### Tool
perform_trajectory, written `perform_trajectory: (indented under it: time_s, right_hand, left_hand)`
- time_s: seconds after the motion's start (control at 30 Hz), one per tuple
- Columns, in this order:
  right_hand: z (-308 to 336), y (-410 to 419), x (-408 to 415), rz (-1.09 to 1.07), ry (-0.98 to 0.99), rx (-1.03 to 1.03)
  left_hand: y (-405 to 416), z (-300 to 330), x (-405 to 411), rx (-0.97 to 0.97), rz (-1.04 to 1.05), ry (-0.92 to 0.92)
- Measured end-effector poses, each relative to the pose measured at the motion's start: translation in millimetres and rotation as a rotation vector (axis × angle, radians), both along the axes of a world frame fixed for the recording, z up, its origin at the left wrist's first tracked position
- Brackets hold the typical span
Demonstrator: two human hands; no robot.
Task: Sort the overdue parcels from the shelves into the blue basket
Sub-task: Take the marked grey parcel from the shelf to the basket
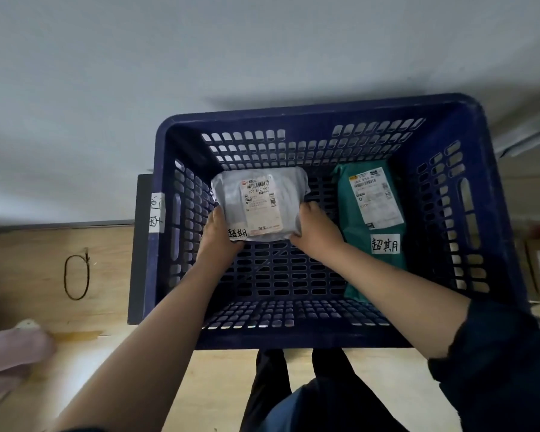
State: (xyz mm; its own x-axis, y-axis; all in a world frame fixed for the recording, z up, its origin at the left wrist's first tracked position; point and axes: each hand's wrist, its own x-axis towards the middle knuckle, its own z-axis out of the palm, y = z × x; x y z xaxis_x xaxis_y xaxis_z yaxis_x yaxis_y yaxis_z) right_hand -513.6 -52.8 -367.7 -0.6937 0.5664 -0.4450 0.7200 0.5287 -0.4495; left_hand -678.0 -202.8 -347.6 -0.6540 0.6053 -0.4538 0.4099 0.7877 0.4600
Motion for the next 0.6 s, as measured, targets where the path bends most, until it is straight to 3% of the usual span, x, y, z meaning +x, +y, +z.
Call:
perform_trajectory:
  time_s: [0.23,0.4,0.6]
  right_hand:
    - [58.7,-8.7,19.4,0.025,0.194,0.043]
    - [110.4,-22.5,50.7,-0.01,0.368,0.115]
    - [140.0,-33.9,83.6,0.076,0.496,0.211]
  left_hand:
    - [-11.6,58.2,19.8,0.02,-0.16,0.055]
    - [-42.6,101.3,49.9,0.113,-0.345,0.325]
    - [-70.7,136.0,79.7,0.14,-0.283,0.475]
